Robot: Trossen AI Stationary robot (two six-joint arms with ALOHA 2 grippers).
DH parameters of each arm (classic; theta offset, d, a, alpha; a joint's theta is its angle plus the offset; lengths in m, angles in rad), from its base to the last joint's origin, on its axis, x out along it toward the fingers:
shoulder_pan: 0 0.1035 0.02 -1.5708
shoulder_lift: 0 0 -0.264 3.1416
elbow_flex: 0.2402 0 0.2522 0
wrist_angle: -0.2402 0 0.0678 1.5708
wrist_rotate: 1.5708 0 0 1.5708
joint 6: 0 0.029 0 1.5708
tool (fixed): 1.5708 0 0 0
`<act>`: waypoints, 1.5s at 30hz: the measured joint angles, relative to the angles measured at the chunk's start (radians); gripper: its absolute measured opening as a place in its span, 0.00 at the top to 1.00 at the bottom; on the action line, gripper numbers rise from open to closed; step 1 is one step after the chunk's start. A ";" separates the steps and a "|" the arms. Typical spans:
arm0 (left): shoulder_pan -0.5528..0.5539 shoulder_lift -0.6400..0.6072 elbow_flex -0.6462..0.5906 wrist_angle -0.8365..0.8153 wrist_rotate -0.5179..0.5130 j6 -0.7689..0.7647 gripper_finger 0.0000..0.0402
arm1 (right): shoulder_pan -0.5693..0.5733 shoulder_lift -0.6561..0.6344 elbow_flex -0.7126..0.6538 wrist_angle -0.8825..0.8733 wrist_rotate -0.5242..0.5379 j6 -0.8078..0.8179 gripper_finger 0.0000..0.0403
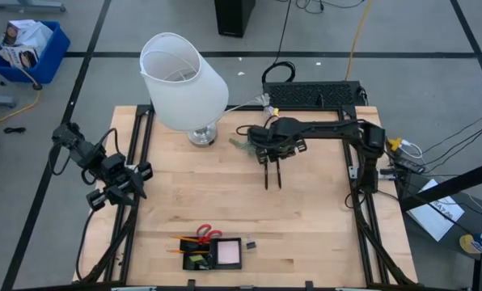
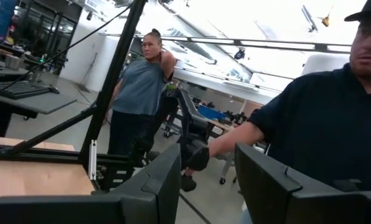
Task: Pick and place office supplies into organizer
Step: Put the right black pen into the mesh desk organizer
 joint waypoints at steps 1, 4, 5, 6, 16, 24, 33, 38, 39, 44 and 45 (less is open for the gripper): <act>0.000 0.000 0.000 0.000 0.000 0.000 0.62 | -0.005 0.011 0.000 0.003 0.000 -0.015 0.68; 0.000 0.000 0.000 0.000 0.000 0.000 0.62 | -0.018 0.042 0.000 0.013 0.000 -0.068 0.68; 0.000 0.000 0.000 0.001 0.000 0.000 0.62 | -0.022 0.050 0.000 0.021 0.000 -0.070 0.68; 0.000 0.000 0.000 0.000 0.000 -0.001 0.62 | -0.024 0.057 0.000 0.031 0.000 -0.071 0.68; 0.000 0.000 0.000 0.000 0.000 -0.023 0.62 | -0.040 0.119 0.000 0.085 0.003 -0.072 0.68; 0.000 0.000 0.000 0.000 0.000 -0.026 0.62 | -0.055 0.136 -0.034 0.127 0.003 -0.066 0.68; 0.000 0.000 0.000 0.000 0.001 -0.023 0.62 | -0.017 0.128 -0.116 0.136 -0.012 -0.038 0.68; 0.000 0.000 0.000 0.000 0.002 -0.019 0.62 | 0.015 0.116 -0.117 0.174 0.032 0.012 0.68; 0.000 0.000 0.000 0.000 0.002 -0.019 0.62 | 0.018 0.107 -0.117 0.190 0.031 0.019 0.68; 0.000 0.000 0.000 -0.001 0.003 -0.019 0.62 | 0.010 0.036 -0.117 0.202 0.031 0.029 0.68; 0.000 0.000 0.000 -0.001 0.003 -0.019 0.62 | 0.003 0.020 -0.117 0.203 0.031 0.030 0.68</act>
